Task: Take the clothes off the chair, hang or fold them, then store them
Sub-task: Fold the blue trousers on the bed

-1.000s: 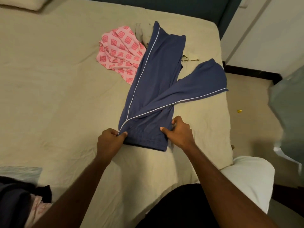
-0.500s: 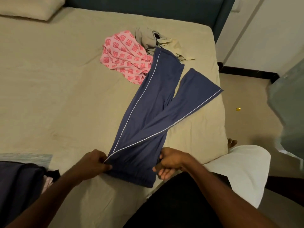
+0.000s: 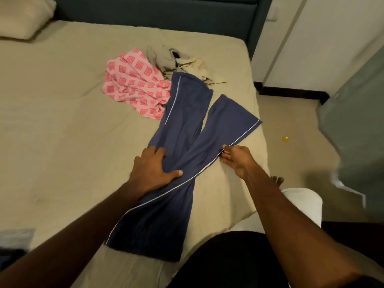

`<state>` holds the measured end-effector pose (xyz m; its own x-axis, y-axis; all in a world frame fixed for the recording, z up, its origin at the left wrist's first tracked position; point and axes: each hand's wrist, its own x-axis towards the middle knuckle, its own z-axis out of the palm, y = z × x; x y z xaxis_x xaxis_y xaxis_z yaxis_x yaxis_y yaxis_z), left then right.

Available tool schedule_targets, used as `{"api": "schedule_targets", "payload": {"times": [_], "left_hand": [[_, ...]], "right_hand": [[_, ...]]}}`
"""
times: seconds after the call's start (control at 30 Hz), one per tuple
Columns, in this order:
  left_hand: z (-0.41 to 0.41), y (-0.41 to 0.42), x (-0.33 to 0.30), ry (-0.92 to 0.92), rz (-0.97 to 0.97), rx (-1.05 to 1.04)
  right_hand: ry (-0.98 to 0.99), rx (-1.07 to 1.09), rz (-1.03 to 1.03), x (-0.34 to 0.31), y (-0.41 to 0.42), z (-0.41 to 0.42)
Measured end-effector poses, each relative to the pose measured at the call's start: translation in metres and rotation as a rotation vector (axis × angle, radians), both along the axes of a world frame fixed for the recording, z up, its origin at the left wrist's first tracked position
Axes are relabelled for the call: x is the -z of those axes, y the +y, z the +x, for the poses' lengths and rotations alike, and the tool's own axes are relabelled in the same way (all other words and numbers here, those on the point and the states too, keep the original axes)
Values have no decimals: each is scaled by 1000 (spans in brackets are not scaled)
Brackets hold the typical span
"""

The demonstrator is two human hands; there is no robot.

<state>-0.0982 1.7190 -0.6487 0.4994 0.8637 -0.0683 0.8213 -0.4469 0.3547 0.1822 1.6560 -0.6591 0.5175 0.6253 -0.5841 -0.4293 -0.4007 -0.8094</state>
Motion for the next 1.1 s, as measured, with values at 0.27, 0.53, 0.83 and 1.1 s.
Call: {"api": "schedule_targets", "payload": {"times": [0.27,0.53,0.83,1.1], "left_hand": [[103,113,-13,-314,-214,195],[160,179,-9,-793,-811,-10],[137,198,-3,-1247,-1092,-387],[83,210,23,-967,-906,-537]], "right_hand": [[65,429,67,0,60,47],[65,501,308,-17,122,94],[-429,-82,242,-85,307,-12],[-891,-367,194,-33,261,-58]]}}
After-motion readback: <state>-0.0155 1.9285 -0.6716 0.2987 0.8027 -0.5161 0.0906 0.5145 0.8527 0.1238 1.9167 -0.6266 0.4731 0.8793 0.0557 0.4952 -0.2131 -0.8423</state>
